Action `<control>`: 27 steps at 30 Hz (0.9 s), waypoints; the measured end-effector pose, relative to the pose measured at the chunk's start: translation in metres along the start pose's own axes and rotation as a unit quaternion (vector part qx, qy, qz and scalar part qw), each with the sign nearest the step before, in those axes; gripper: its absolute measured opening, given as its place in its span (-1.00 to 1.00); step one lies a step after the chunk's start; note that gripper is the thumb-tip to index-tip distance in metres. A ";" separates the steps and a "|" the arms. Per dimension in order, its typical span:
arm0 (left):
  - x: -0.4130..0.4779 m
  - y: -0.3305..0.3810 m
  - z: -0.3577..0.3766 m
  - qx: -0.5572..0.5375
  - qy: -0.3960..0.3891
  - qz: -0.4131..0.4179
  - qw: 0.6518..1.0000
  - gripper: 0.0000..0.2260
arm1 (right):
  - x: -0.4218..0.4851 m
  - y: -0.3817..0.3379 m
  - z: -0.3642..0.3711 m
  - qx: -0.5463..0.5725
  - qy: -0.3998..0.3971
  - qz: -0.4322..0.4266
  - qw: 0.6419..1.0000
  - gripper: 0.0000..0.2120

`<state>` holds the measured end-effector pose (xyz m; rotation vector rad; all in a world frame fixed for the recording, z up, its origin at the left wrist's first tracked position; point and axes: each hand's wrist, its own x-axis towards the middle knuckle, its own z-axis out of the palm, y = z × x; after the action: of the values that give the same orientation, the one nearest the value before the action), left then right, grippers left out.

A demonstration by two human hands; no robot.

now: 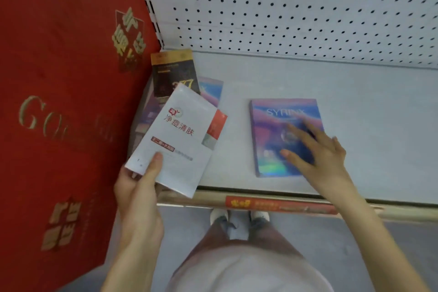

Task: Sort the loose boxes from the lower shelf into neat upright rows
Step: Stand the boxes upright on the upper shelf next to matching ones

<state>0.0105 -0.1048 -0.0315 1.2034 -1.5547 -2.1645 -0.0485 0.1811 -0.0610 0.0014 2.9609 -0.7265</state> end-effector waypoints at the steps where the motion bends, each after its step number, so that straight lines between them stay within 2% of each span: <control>1: -0.001 -0.005 0.004 0.020 -0.006 0.013 1.000 -0.76 | -0.009 0.005 -0.006 0.048 0.044 0.073 0.995 -0.26; 3: -0.004 -0.014 0.016 0.064 -0.026 0.041 0.997 -0.79 | -0.019 0.010 -0.009 0.083 0.093 0.200 0.972 -0.17; 4: -0.006 -0.016 0.022 0.084 -0.036 0.057 0.994 -0.79 | -0.022 0.009 -0.006 0.062 0.092 0.224 0.968 -0.17; 6: -0.010 -0.020 0.037 0.118 -0.052 0.083 0.988 -0.76 | -0.027 0.006 0.005 0.033 0.091 0.232 0.968 -0.22; 7: -0.010 -0.022 0.045 0.130 -0.060 0.094 0.985 -0.73 | -0.029 0.003 0.009 0.053 0.100 0.238 0.965 -0.27; 9: -0.010 -0.026 0.056 0.144 -0.075 0.100 0.982 -0.73 | -0.033 0.002 0.012 0.181 0.128 0.249 0.943 -0.36; 13: -0.008 -0.032 0.065 0.157 -0.114 0.094 0.976 -0.80 | -0.040 -0.006 0.003 0.427 0.150 0.234 0.860 -0.52; 15: -0.009 -0.030 0.071 0.178 -0.144 0.104 0.968 -0.79 | -0.041 -0.016 0.000 0.529 0.145 0.218 0.807 -0.50; 16: -0.010 -0.028 0.076 0.187 -0.159 0.106 0.964 -0.79 | -0.041 -0.020 -0.002 0.554 0.150 0.210 0.791 -0.47; 18: -0.013 -0.024 0.087 0.185 -0.181 0.097 0.961 -0.80 | -0.040 -0.024 -0.008 0.563 0.173 0.202 0.782 -0.43; 20: -0.022 -0.019 0.097 0.154 -0.201 0.073 0.965 -0.81 | -0.046 -0.019 -0.021 0.581 0.197 0.209 0.761 -0.42; 25: -0.064 -0.015 0.109 0.052 -0.280 -0.007 0.959 -0.69 | -0.089 0.025 -0.066 0.693 0.225 0.222 0.647 -0.62; 27: -0.088 -0.024 0.118 0.039 -0.310 -0.021 0.950 -0.72 | -0.112 0.051 -0.082 0.721 0.235 0.225 0.612 -0.66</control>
<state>-0.0115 0.0389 0.0038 0.5881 -1.8571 -2.6956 0.0573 0.2666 -0.0024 1.0712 1.5031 -2.8983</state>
